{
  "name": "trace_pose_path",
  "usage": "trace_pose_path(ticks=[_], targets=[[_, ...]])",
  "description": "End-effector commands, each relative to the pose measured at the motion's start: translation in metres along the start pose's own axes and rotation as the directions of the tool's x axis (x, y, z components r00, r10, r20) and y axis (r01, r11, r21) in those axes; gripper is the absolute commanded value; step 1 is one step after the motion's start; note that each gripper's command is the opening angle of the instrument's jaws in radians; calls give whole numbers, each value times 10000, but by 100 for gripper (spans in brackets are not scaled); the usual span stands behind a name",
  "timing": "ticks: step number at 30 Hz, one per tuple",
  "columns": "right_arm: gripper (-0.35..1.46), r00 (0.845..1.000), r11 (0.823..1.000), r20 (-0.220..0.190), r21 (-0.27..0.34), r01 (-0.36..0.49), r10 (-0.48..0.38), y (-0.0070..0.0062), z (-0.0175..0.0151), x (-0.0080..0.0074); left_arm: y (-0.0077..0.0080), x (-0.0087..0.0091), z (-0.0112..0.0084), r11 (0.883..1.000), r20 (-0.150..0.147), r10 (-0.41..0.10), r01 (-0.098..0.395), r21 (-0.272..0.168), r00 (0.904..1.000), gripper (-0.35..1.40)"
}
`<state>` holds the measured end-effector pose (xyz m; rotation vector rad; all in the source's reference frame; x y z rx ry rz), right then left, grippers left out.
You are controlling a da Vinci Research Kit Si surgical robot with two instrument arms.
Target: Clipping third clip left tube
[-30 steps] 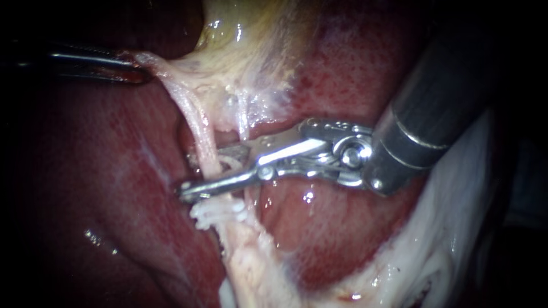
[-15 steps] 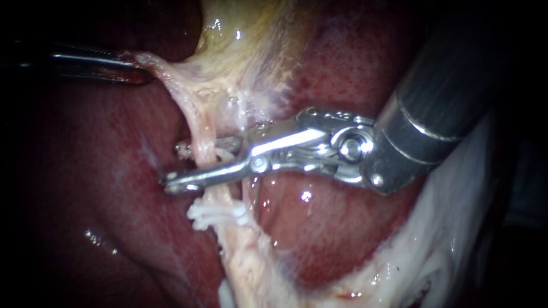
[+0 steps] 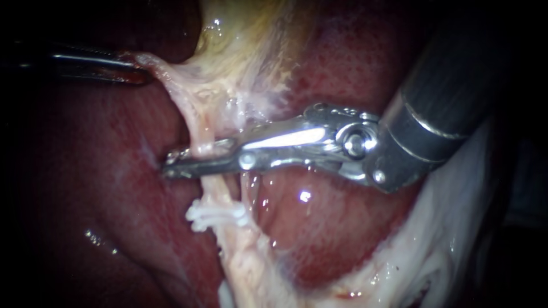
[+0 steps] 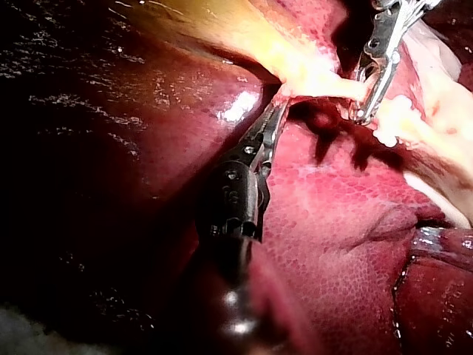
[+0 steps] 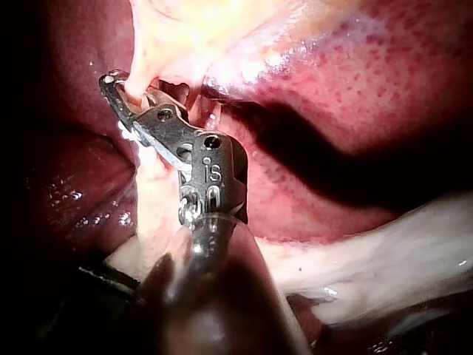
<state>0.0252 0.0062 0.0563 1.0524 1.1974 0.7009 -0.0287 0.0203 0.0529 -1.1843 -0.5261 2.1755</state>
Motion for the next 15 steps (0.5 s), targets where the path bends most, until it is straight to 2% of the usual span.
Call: trace_pose_path(ticks=[1,5,15], targets=[[-35,9998,9998,40,64,-211,211,0,0,-1,0,0,0,10000,-1,1,-1,-4,10000,-35],[-35,9985,9985,56,66,-536,536,2,-1,-6,0,0,0,10000,-1,0,0,-4,10000,-35],[-35,9983,9984,167,41,-561,560,4,1,-11,0,0,1,10000,-2,-2,2,0,10000,-35]])
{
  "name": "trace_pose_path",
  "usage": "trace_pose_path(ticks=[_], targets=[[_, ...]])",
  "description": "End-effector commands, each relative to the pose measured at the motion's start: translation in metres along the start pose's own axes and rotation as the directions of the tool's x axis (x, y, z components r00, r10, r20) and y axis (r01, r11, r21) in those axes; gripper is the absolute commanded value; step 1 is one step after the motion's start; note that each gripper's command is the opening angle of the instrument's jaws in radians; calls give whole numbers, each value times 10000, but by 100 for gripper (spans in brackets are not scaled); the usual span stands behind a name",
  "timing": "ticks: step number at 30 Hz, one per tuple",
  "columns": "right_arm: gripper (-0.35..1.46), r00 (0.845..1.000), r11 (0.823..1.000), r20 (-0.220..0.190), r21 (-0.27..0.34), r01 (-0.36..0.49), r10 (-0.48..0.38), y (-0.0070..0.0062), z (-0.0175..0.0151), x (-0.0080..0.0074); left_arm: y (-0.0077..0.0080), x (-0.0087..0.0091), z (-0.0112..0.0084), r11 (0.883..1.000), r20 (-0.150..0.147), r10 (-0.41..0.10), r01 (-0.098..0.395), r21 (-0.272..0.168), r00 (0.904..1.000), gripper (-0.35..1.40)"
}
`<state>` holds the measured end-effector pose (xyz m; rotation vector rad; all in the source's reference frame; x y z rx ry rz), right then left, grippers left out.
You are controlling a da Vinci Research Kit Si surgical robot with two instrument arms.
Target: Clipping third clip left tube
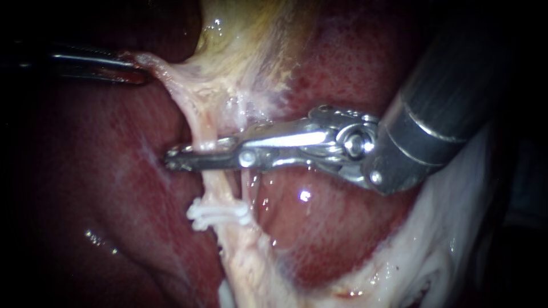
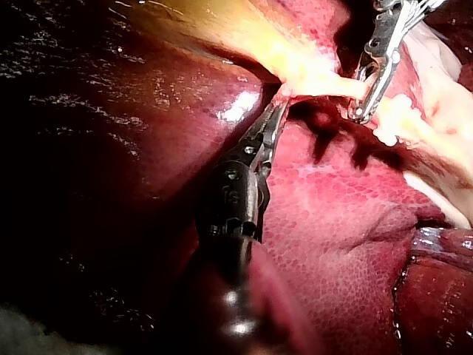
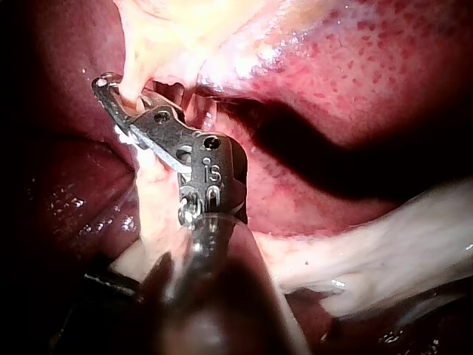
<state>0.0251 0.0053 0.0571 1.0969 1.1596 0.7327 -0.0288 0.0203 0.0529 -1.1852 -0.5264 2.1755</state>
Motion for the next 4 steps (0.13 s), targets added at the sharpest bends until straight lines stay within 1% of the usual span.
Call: trace_pose_path(ticks=[1,4], targets=[[-35,10000,10000,9,7,4,-4,0,0,0,0,0,0,10000,2,-5,5,6,10000,-35],[-35,10000,10000,-5,-13,7,-7,0,0,0,0,0,0,10000,2,-5,5,7,10000,-35]])
